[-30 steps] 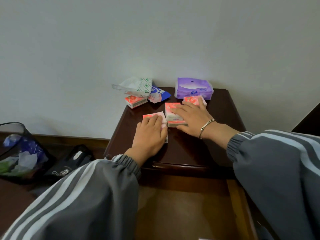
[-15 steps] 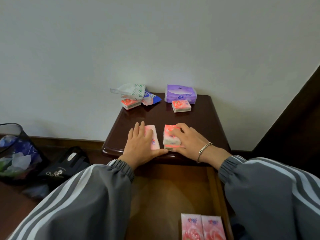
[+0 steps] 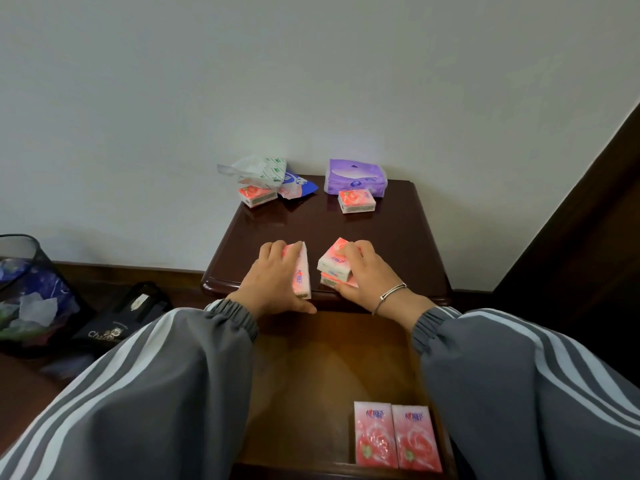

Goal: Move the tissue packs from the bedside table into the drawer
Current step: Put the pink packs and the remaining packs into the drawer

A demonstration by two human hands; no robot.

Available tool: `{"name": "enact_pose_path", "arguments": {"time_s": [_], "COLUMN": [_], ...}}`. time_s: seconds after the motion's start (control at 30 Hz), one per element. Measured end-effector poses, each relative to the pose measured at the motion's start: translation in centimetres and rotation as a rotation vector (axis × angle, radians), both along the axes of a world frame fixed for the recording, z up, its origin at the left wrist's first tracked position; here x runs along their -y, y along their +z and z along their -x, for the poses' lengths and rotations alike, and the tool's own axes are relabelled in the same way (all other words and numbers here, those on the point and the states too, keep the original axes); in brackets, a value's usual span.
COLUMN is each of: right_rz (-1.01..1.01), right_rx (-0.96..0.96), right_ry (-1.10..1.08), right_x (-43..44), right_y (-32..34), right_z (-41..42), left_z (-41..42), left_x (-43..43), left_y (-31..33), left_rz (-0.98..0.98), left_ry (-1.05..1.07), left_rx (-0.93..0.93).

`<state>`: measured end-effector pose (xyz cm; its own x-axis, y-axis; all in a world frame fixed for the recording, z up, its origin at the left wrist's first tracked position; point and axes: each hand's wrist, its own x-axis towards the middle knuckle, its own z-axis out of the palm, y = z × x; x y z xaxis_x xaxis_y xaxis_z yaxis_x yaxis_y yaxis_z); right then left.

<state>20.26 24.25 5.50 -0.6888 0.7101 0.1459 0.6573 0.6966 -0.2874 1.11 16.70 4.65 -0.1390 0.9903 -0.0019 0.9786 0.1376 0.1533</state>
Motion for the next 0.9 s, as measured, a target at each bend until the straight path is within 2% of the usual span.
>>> {"name": "enact_pose_path", "arguments": {"time_s": [0.13,0.3,0.37,0.47,0.6,0.9], "right_rz": [0.04,0.275,0.358,0.493,0.472,0.502], "right_rx": [-0.106,-0.461,-0.491,-0.385,-0.095,0.22], "right_ry": [-0.038,-0.16,-0.106,0.099,0.345,0.402], "right_x": [0.4,1.8,3.1,5.8,9.5,11.4], "right_y": [-0.4,0.4,0.8,1.1,-0.3,-4.6], "right_z": [-0.1,-1.5,-2.8,-4.8,-5.3,-3.0], "left_z": [-0.4,-1.3,-1.3,-0.9,-1.5,-2.9], "left_x": [1.0,4.6,6.3,9.4,13.0,15.4], "left_y": [-0.2,-0.8,-0.9,-1.2,-2.9,-6.9], "left_rz": [-0.07,-0.307,-0.407,-0.496,-0.507,-0.263], "left_ry": [-0.001,0.042,0.103,0.202,0.364,0.385], "left_rx": [0.016,0.045,0.111,0.21,0.388,0.549]}}
